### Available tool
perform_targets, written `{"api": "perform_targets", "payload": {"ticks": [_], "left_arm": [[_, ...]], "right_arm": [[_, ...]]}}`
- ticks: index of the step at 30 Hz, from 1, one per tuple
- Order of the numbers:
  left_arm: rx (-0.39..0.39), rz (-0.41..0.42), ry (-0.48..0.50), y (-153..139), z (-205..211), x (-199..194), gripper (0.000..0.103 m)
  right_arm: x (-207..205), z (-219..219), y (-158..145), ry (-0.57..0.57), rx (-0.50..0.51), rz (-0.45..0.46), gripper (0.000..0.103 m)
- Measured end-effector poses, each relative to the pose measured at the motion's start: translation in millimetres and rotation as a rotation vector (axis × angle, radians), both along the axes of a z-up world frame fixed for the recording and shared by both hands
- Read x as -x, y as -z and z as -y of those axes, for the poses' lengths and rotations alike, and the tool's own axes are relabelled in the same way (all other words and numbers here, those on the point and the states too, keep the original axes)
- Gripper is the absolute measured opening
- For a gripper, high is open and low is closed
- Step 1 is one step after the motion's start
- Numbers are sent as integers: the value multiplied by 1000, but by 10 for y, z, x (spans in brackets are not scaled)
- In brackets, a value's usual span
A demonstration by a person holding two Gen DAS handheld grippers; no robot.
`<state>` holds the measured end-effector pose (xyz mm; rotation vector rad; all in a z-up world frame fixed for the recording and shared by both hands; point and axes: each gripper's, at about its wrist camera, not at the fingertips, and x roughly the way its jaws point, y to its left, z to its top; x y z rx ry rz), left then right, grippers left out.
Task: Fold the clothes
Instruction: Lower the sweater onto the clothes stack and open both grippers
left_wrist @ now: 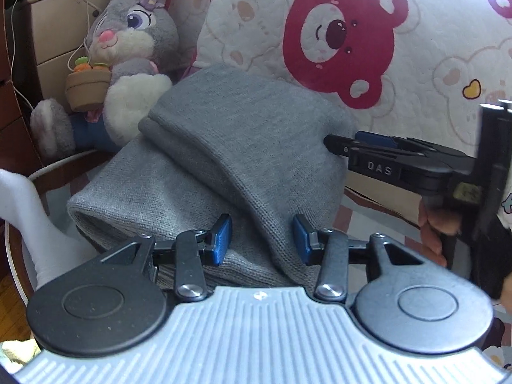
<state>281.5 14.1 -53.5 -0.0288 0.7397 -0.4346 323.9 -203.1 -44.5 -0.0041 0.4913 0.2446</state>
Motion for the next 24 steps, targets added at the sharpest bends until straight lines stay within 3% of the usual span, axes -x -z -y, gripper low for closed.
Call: {"api": "perform_targets", "payload": {"ticks": [2, 5, 7, 9, 13, 17, 18, 21, 24], "left_arm": [[-4, -2, -5, 14, 0, 13, 42], [8, -19, -13, 0, -31, 38, 39], [29, -41, -14, -25, -86, 75, 42], [38, -61, -9, -56, -130, 122, 47], [-57, -45, 31, -120, -66, 253, 50], [-129, -24, 49, -169, 33, 384, 56], [-134, -21, 57, -186, 51, 426, 61], [-112, -25, 92, -239, 77, 584, 63], [-118, -39, 112, -278, 118, 794, 66]], "right_arm": [[140, -170, -26, -55, 2, 13, 57], [402, -528, 53, -118, 140, 47, 56], [530, -607, 84, -127, 152, 61, 53], [637, -558, 106, -157, 75, 34, 53], [858, -418, 234, -204, -36, -44, 53], [1132, -319, 341, -153, -79, -91, 53], [1216, -280, 315, -130, -94, -88, 53], [1436, -145, 183, -68, -152, -66, 53], [1640, -60, -4, -24, -137, -55, 54]]}}
